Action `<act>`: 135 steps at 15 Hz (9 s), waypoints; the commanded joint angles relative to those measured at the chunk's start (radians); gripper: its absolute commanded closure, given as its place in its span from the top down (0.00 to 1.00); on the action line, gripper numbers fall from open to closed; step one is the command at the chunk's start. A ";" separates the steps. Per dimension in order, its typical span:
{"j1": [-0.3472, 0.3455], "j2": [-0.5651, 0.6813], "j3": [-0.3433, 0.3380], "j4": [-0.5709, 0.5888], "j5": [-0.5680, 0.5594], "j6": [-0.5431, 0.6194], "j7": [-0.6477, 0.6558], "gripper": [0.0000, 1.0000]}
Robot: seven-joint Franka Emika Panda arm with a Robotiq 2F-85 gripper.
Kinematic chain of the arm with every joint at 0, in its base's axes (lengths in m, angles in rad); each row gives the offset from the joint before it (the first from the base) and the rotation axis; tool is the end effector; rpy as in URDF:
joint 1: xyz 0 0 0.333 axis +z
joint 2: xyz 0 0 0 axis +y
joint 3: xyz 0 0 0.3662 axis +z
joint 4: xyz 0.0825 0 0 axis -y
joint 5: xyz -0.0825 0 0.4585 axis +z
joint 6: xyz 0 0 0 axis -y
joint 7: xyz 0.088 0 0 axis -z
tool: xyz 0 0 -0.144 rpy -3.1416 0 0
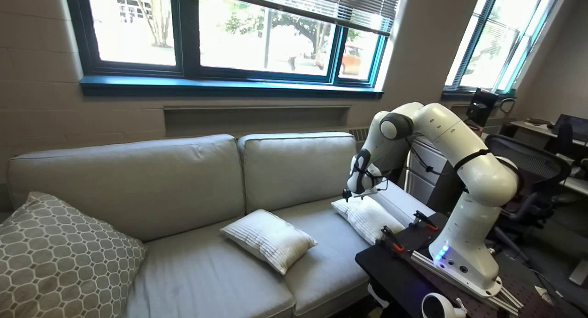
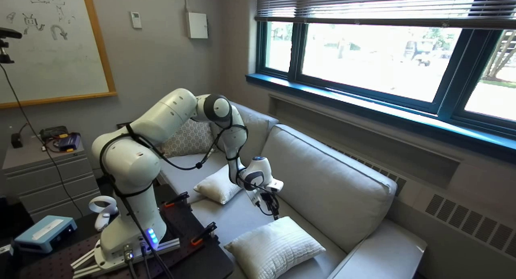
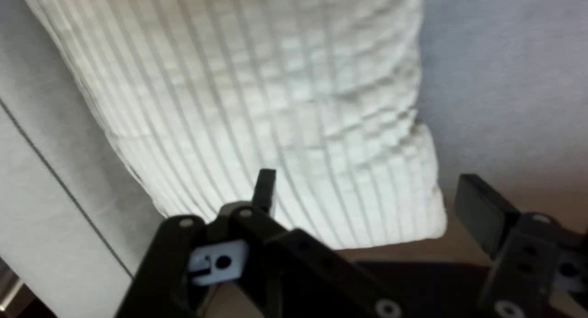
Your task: Pick up the pillow and lean it against the handle of the couch, pick up the second pillow and lean it against the first pillow
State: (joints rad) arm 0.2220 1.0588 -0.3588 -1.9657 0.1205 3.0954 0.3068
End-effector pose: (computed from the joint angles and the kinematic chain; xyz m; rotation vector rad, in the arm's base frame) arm 0.6114 -0.1252 -0.1006 2.8087 -0.5270 0.2406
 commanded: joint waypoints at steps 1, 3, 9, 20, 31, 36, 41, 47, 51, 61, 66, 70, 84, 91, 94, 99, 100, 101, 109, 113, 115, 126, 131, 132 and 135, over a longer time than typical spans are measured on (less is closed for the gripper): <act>-0.208 -0.030 0.009 0.024 -0.130 -0.095 -0.242 1.00; -0.295 -0.009 -0.030 0.089 -0.201 -0.189 -0.342 1.00; -0.636 -0.020 -0.012 0.318 -0.332 -0.448 -0.637 1.00; -0.569 0.021 0.123 0.235 -0.245 -0.347 -0.447 1.00; -0.840 0.205 0.483 0.361 -0.126 -0.336 -0.714 1.00; -0.983 0.326 0.560 0.475 -0.092 -0.408 -0.818 0.75; -1.026 0.355 0.593 0.538 -0.090 -0.466 -0.851 0.46; -1.002 0.256 0.590 0.450 -0.092 -0.442 -0.825 0.05; -0.882 0.099 0.498 0.257 -0.104 -0.318 -0.699 0.00; -0.614 -0.296 0.285 -0.238 -0.138 0.026 -0.545 0.05; -0.654 -0.487 0.202 -0.388 -0.174 0.096 -0.556 0.05; -0.608 -0.576 -0.020 -0.382 -0.223 0.074 -0.567 0.06; -0.133 -0.300 -0.303 -0.154 -0.196 0.021 -0.364 0.05; -0.485 -0.249 -0.210 0.136 -0.267 -0.087 -0.478 0.05; -0.677 -0.234 -0.132 0.280 -0.294 -0.152 -0.566 0.06; -0.496 -0.147 -0.197 0.199 -0.337 -0.095 -0.378 0.06; -0.476 -0.101 -0.174 0.232 -0.326 -0.106 -0.358 0.05; -0.423 -0.068 -0.183 0.235 -0.318 -0.110 -0.313 0.05; -0.287 0.171 -0.162 0.457 -0.259 -0.200 -0.169 0.05; -0.281 0.212 -0.188 0.514 -0.255 -0.214 -0.145 0.05; -0.271 0.227 -0.205 0.532 -0.253 -0.213 -0.123 0.05; -0.284 0.352 -0.287 0.660 -0.253 -0.297 -0.022 0.03; -0.296 0.375 -0.299 0.704 -0.256 -0.335 -0.002 0.03; -0.295 0.375 -0.300 0.706 -0.257 -0.339 0.002 0.03; -0.290 0.376 -0.299 0.713 -0.261 -0.360 0.010 0.29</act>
State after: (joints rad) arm -0.0685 1.4181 -0.6412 -1.2996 -0.1388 2.7788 0.2879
